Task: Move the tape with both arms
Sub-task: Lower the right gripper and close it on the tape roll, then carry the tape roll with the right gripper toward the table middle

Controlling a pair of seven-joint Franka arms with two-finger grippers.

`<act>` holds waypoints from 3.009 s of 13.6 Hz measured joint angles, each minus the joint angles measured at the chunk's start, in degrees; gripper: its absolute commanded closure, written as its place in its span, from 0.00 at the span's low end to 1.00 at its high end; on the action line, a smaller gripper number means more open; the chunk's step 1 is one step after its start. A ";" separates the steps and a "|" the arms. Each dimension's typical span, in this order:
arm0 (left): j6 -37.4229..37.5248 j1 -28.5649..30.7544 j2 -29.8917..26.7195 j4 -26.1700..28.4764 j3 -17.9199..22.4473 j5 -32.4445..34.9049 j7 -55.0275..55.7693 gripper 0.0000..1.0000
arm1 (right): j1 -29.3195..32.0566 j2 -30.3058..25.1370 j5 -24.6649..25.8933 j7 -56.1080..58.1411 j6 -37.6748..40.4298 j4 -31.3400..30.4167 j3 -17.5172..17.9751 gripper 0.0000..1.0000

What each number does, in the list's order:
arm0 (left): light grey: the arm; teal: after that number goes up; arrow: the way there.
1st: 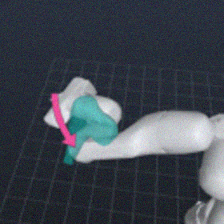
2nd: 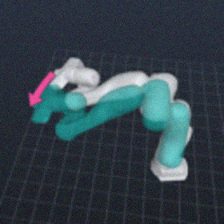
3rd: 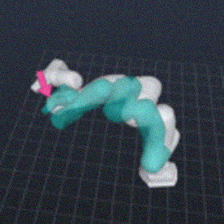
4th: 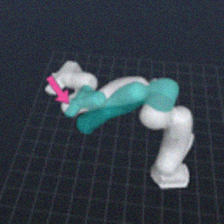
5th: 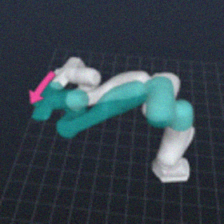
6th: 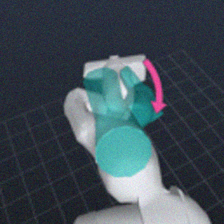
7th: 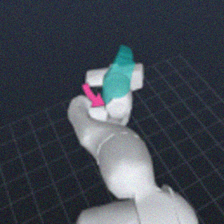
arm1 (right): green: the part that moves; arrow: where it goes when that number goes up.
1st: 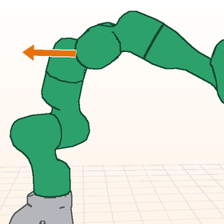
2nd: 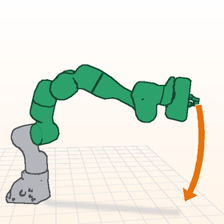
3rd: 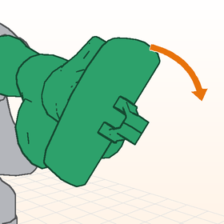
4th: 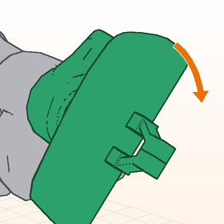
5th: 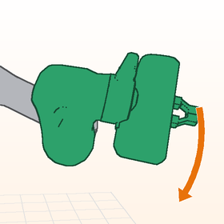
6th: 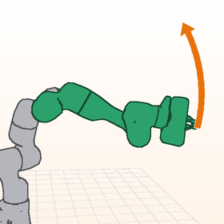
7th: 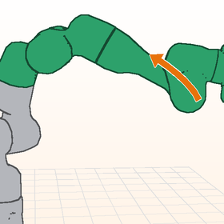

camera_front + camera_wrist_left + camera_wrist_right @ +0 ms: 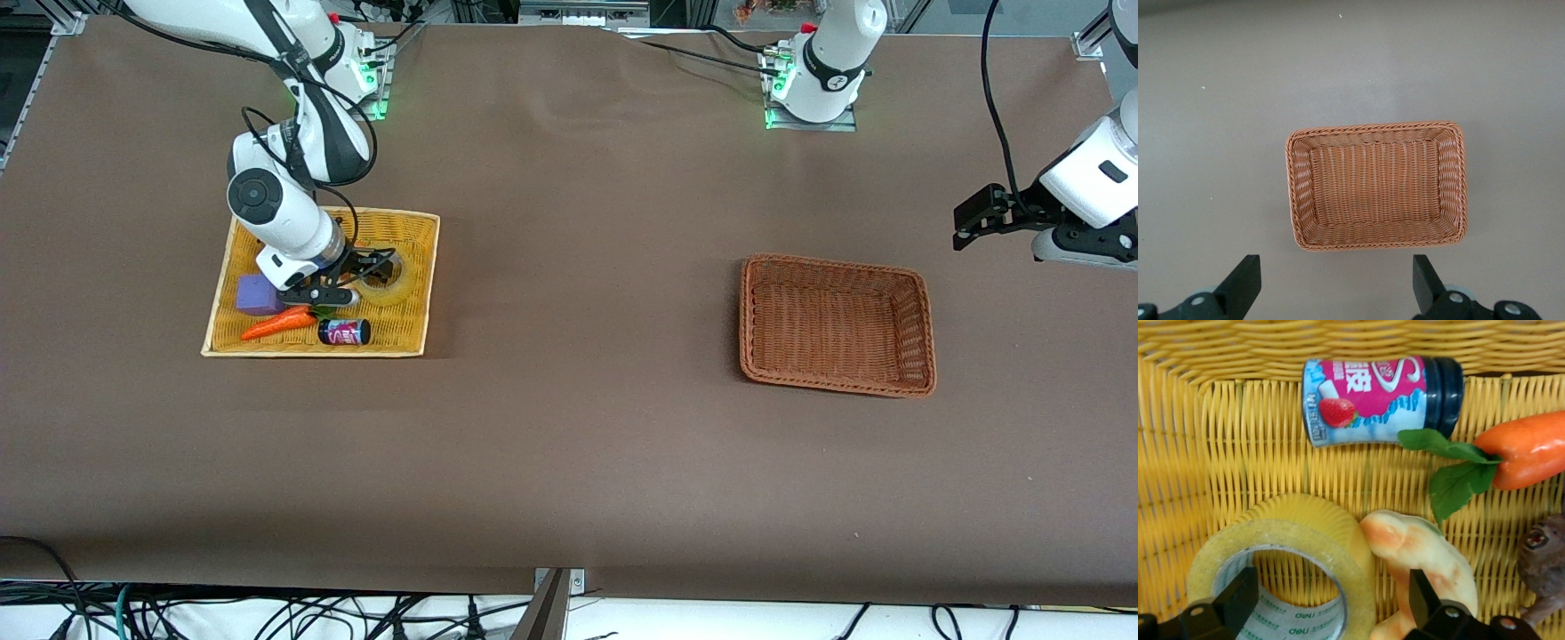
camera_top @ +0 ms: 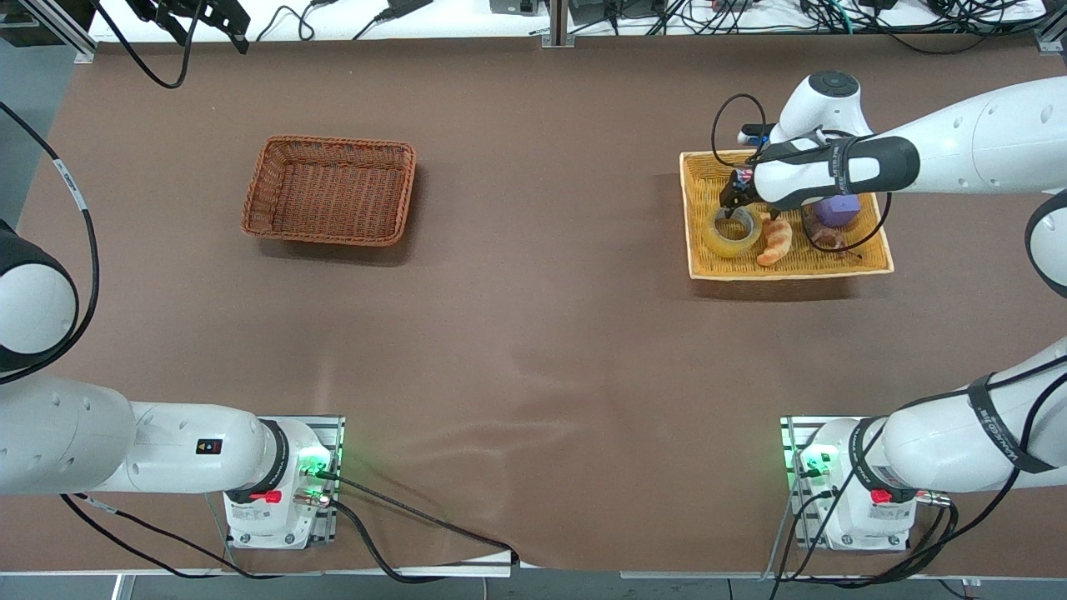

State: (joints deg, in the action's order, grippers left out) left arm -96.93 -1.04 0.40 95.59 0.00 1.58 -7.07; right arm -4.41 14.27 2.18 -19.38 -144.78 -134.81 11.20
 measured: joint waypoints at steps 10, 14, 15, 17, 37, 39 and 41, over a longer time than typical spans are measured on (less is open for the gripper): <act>0.07 0.00 0.00 0.00 0.00 0.00 0.00 0.00 | -0.09 0.10 0.00 -0.48 0.00 -1.63 0.10 1.00; 0.07 0.00 0.00 0.00 0.00 0.00 0.00 0.00 | -0.93 0.08 0.01 -0.49 0.02 -1.63 0.53 1.00; 0.08 0.00 0.00 0.00 0.00 0.00 0.00 0.00 | -0.98 0.08 0.01 -0.51 -0.03 -1.62 0.53 1.00; 0.12 0.00 0.01 0.00 0.00 0.00 0.00 0.00 | -1.06 0.05 0.01 -0.53 -0.07 -1.53 0.56 1.00; 0.18 0.02 0.05 -0.05 0.00 0.00 0.00 0.00 | -25.21 23.65 3.44 -46.44 22.91 47.88 6.45 1.00; 0.19 0.03 0.06 -0.06 0.00 0.00 0.00 0.00 | -26.15 26.31 3.61 -46.57 21.87 48.65 6.42 1.00; 0.19 0.03 0.06 -0.06 0.01 0.00 0.00 0.00 | -27.53 28.35 3.68 -48.62 19.60 48.76 6.38 1.00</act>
State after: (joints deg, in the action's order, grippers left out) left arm -96.75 -1.01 0.46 95.52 0.01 1.58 -7.07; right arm -31.95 42.62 5.86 -68.00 -125.18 -86.04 17.57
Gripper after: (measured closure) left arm 0.000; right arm 0.784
